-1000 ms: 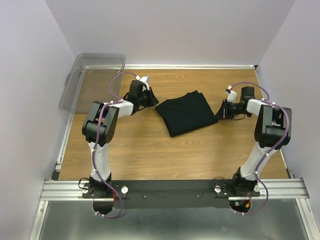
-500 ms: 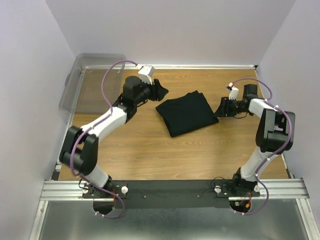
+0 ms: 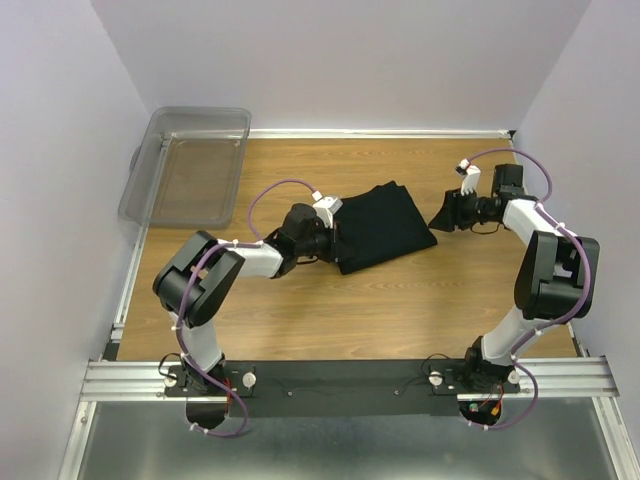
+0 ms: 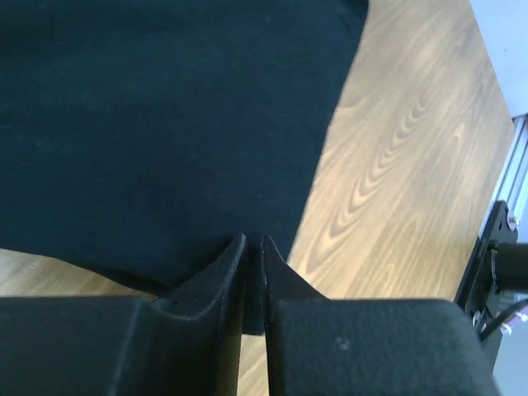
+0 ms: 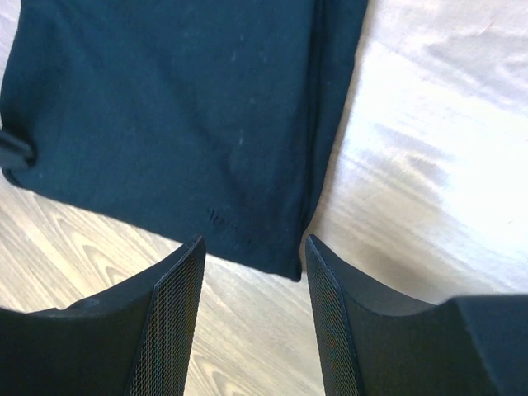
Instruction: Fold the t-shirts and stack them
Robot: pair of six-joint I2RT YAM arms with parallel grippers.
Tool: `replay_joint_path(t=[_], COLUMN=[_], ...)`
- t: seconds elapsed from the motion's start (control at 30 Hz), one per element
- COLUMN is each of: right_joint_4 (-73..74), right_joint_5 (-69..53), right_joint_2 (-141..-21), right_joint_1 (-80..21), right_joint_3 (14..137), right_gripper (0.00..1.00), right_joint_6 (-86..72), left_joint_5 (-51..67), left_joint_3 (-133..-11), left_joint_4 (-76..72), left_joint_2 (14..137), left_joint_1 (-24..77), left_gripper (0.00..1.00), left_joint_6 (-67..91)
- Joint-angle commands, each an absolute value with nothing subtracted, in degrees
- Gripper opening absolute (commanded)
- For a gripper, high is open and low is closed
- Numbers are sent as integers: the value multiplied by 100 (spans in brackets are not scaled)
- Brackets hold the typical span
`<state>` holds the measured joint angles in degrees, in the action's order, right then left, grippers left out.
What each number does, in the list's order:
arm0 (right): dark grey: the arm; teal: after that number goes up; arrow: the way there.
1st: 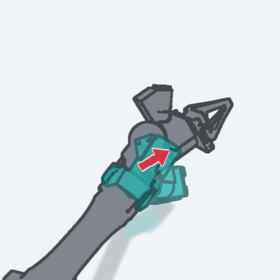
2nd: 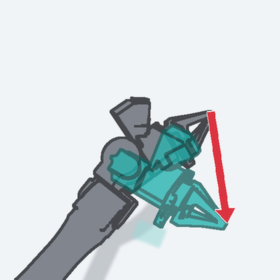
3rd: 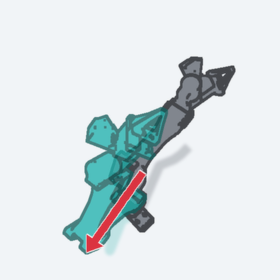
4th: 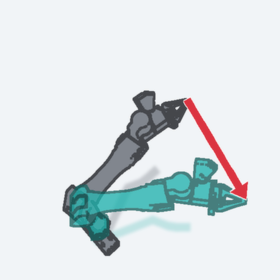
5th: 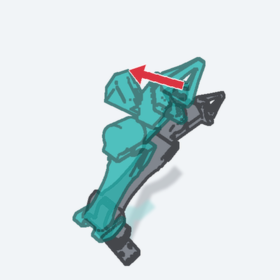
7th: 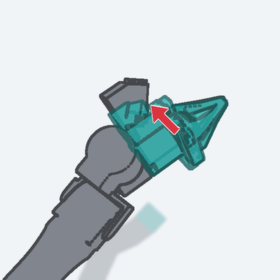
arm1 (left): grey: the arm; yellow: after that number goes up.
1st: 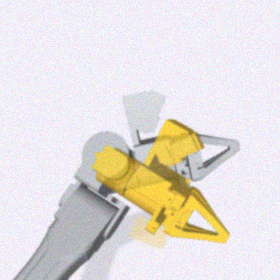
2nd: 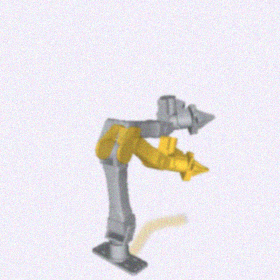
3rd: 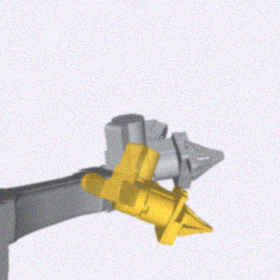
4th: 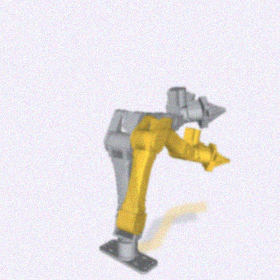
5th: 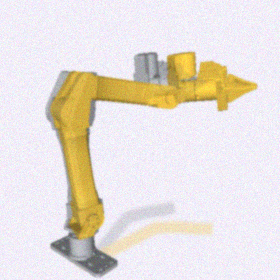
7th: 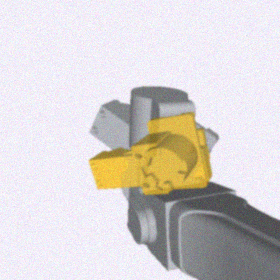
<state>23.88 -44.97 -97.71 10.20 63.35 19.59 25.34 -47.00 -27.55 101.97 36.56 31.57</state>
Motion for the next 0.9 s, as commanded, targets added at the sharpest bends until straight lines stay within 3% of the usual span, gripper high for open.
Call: replay_joint_path(t=[0.0,0.27,0.53,0.6,0.73,0.87], right_joint_4=[2514,2549,2610,2637,2654,2663], right_joint_5=[-4667,-4562,-4562,-4605,-4816,-4869], right_joint_2=[-9615,-9650,-9966,-10037,-10737,-11407], right_joint_1=[1055,1055,1046,1046,1028,906], right_joint_3=[6144,6249,6468,6617,7162,7891], right_gripper=[59,59,59,60,77,79], right_joint_6=[2162,2136,2092,2048,1672,1206], left_joint_5=[2505,2540,2410,2076,714,-306], left_joint_3=[-4650,-3843,-3428,-3314,-3278,-3209], left_joint_4=[-3155,-3383,-3542,-3324,-2577,-1926], left_joint_2=[10431,10266,9468,8985,7175,5532], left_joint_1=[3490,3296,3173,3182,3173,3138], left_gripper=[17,13,19,31,57,78], left_joint_6=[3348,3428,3331,3174,2664,2391])
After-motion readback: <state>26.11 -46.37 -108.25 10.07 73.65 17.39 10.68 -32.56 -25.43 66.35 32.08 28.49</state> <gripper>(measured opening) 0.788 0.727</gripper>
